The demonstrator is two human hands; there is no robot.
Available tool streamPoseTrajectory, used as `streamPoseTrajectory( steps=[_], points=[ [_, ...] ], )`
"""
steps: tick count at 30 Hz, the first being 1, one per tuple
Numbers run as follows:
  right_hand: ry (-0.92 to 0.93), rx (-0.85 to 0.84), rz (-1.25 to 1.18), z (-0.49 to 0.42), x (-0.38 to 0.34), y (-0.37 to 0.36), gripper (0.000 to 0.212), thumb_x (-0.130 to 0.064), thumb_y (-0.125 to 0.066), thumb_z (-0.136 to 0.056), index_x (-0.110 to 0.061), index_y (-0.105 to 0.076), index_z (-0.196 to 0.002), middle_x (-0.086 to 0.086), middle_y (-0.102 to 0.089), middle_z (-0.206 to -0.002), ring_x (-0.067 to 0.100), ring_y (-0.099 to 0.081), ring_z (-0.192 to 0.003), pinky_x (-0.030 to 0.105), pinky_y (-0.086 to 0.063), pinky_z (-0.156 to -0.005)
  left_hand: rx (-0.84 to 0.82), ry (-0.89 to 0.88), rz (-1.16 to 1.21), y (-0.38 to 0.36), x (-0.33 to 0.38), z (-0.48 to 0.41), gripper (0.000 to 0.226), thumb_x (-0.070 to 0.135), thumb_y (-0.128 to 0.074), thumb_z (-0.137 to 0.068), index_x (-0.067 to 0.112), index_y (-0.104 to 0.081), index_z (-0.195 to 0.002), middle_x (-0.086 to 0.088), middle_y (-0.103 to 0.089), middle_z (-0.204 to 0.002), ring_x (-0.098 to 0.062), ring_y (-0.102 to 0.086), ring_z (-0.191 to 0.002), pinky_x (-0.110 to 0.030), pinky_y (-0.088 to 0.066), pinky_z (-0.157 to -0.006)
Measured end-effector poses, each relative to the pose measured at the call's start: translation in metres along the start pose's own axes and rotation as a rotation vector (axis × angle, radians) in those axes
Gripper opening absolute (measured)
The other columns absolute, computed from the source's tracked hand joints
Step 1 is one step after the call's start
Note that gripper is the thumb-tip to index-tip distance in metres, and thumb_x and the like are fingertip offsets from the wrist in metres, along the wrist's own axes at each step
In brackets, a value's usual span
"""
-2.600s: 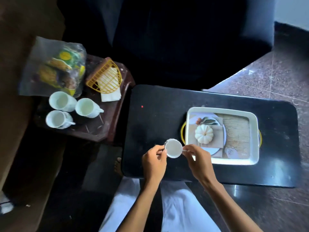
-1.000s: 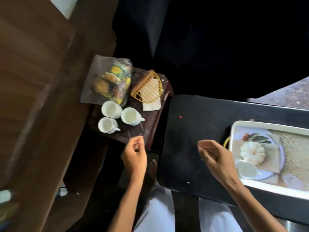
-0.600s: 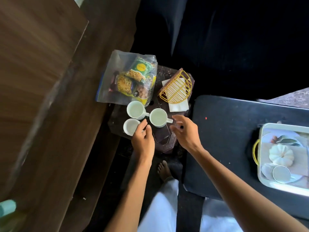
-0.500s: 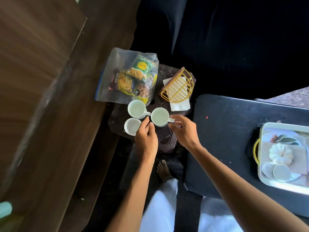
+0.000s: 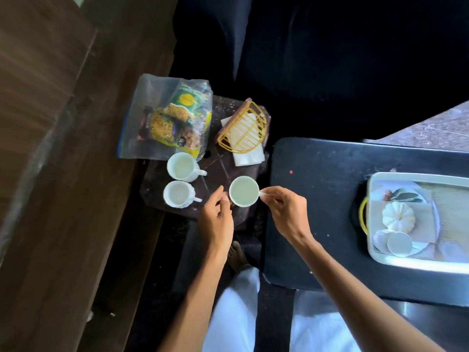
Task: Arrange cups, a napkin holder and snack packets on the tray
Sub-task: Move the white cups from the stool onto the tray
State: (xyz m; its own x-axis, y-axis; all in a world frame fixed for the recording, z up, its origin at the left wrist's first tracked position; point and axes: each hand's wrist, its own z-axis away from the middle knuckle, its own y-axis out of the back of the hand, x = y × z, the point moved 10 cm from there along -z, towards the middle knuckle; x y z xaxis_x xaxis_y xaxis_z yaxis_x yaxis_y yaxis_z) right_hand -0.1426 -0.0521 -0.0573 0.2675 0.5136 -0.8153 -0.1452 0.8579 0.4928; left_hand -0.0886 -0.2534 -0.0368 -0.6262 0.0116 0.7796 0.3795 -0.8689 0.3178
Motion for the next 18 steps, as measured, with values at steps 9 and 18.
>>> streamPoseTrajectory(
  steps=[9, 18],
  points=[
    [-0.087, 0.126, 0.061, 0.05, 0.086, 0.173, 0.007, -0.011, -0.072, -0.09, -0.012, -0.077, -0.095, -0.01, -0.072, -0.083, -0.017, -0.064, -0.075, -0.001, -0.044, -0.066, -0.276, -0.071, -0.105, -0.158, -0.001, 0.096, 0.028, 0.014, -0.056, -0.101, 0.011, -0.07, -0.125, -0.006, -0.067, -0.125, -0.018, -0.069, -0.107, -0.048, -0.057, -0.097],
    [-0.13, 0.2, 0.052, 0.029, 0.181, 0.301, 0.016, -0.005, -0.072, -0.089, 0.001, -0.075, -0.103, 0.001, -0.073, -0.091, -0.018, -0.064, -0.075, -0.003, -0.045, -0.071, -0.405, -0.021, -0.162, -0.311, -0.002, 0.153, 0.038, 0.009, -0.05, -0.097, 0.022, -0.072, -0.125, -0.005, -0.067, -0.12, -0.021, -0.069, -0.105, -0.041, -0.056, -0.097]
  ],
)
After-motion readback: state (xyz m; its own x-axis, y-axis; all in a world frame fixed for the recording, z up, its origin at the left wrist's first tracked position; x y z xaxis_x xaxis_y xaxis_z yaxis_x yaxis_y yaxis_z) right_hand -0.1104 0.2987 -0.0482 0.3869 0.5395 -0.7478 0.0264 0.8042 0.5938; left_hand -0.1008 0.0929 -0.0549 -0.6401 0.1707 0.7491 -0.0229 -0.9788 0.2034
